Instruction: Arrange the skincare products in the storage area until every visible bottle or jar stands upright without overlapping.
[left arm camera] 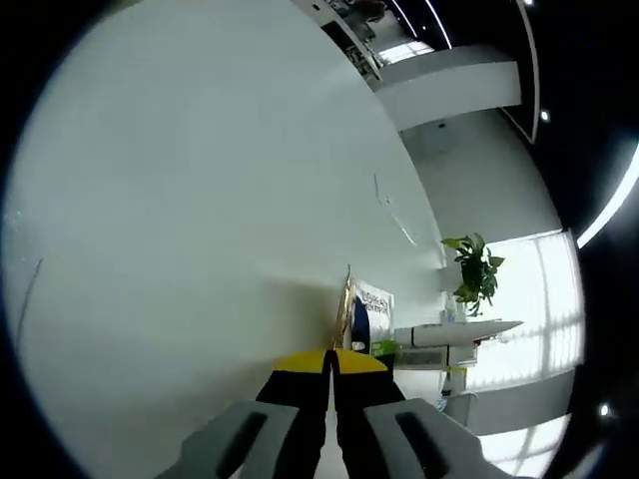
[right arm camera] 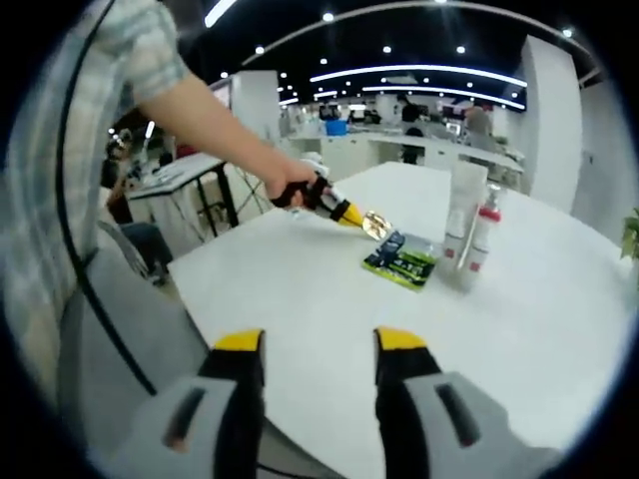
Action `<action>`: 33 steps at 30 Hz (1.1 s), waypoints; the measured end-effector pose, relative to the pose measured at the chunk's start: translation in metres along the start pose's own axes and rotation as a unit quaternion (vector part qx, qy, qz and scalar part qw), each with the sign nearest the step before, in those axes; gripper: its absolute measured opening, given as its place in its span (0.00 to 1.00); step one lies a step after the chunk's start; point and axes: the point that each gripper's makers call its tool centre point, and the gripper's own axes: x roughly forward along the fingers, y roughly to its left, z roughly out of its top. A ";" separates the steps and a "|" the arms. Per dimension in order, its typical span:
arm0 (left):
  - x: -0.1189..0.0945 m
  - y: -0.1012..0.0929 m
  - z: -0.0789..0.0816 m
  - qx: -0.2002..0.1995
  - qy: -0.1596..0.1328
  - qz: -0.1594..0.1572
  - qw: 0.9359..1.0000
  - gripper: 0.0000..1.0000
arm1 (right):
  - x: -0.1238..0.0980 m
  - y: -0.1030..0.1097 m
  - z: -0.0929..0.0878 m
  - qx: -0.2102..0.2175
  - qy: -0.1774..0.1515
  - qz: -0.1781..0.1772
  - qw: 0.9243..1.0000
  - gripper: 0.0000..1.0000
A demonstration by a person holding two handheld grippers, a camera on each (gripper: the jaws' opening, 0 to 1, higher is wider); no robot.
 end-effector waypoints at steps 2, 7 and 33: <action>0.002 0.000 0.002 -0.001 0.004 0.006 1.000 0.01 | 0.000 0.000 0.000 0.002 -0.001 0.001 1.000 0.41; 0.008 0.002 -0.004 0.005 0.028 0.027 0.999 0.01 | -0.001 0.000 0.001 -0.002 -0.002 -0.002 1.000 0.41; -0.003 0.010 -0.001 0.039 0.069 0.076 0.994 0.21 | -0.004 -0.008 0.002 -0.013 -0.005 -0.025 1.000 0.41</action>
